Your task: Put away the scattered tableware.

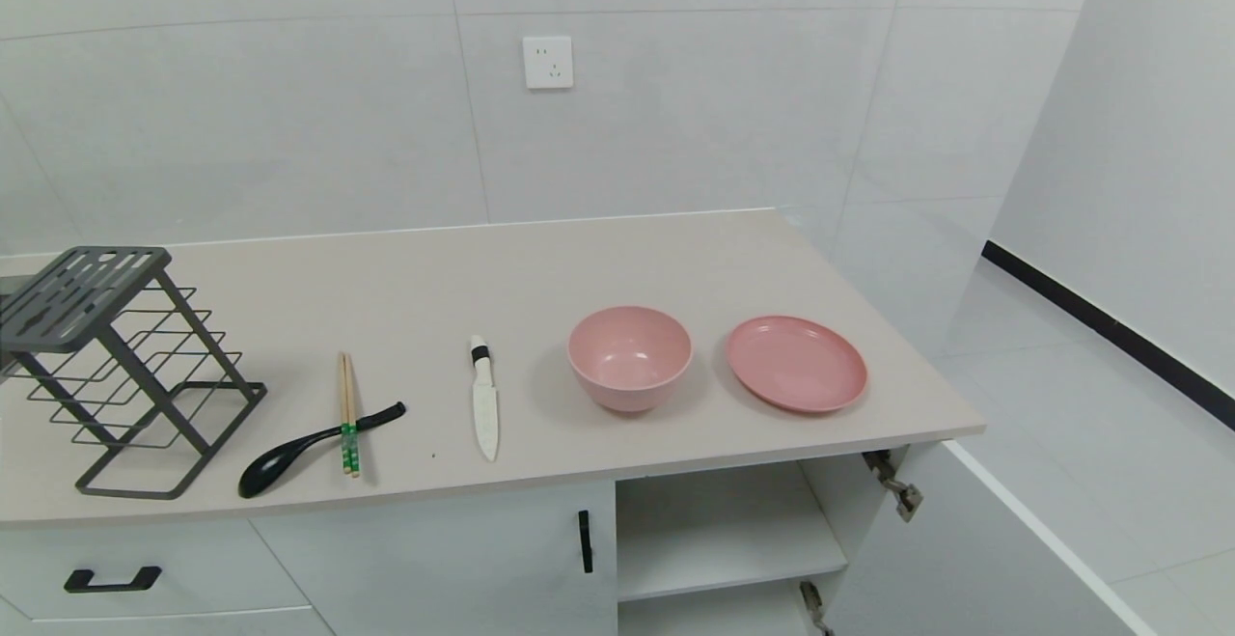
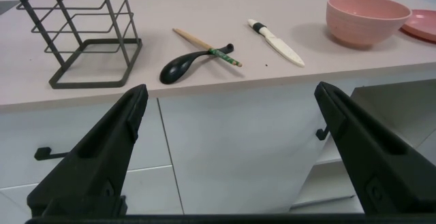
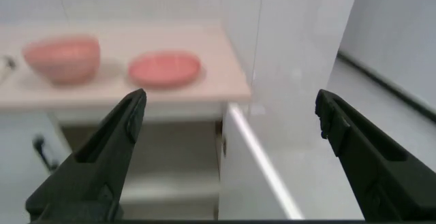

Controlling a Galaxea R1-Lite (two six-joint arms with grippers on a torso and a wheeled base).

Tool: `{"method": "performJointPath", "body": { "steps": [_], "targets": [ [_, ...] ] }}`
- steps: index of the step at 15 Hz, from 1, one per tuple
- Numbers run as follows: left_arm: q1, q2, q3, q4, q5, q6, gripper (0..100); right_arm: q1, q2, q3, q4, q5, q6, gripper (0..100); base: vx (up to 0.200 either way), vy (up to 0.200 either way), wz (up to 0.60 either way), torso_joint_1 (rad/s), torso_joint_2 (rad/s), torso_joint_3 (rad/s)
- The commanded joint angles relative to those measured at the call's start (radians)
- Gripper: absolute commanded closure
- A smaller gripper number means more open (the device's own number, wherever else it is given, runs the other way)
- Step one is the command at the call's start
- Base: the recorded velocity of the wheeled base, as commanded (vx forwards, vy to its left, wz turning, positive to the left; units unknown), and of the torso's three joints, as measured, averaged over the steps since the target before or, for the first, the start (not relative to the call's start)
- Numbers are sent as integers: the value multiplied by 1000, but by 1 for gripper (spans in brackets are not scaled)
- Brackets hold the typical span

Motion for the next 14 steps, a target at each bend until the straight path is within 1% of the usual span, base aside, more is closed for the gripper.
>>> {"method": "performJointPath", "body": {
  "steps": [1, 2, 3, 4, 5, 7, 9, 10, 12, 13, 14],
  "targets": [
    [0, 2, 0, 0, 0, 0, 0, -17, 18, -104, -97, 6, 18, 0, 0, 0, 0, 0, 0, 0],
    [0, 2, 0, 0, 0, 0, 0, -31, 94, -173, -90, 52, 17, 0, 0, 0, 0, 0, 0, 0],
    [0, 2, 0, 0, 1, -3, 0, -31, 147, -178, -89, 139, 14, 0, 0, 0, 0, 0, 0, 0],
    [0, 2, 0, 0, 1, -7, 0, -31, 199, -181, -72, 204, 15, 0, 0, 0, 0, 0, 0, 0],
    [0, 2, 0, 0, 1, -9, 0, -31, 236, -192, -55, 227, 15, 0, 0, 0, 0, 0, 0, 0],
    [0, 2, 0, 0, 1, -9, 0, -13, 436, -262, -48, 242, 17, 0, 0, 0, 0, 0, 0, 0],
    [0, 2, 0, 0, 1, -9, 0, 29, 600, -302, -54, 241, 17, 0, 0, 0, 0, 0, 0, 0],
    [0, 2, 0, 0, 1, -9, 0, 43, 709, -319, -81, 241, 15, 0, 0, 0, 0, 0, 0, 0],
    [0, 2, 0, 0, 1, -9, 0, 41, 858, -318, -193, 235, 12, 0, 0, 0, 0, 0, 0, 0],
    [0, 2, 0, 0, 1, -10, 0, 38, 927, -305, -279, 233, 12, 0, 0, 0, 0, 0, 0, 0],
    [0, 2, 0, 0, 1, -9, 0, 36, 963, -299, -318, 233, 12, 0, 0, 0, 0, 0, 0, 0]
  ]
}}
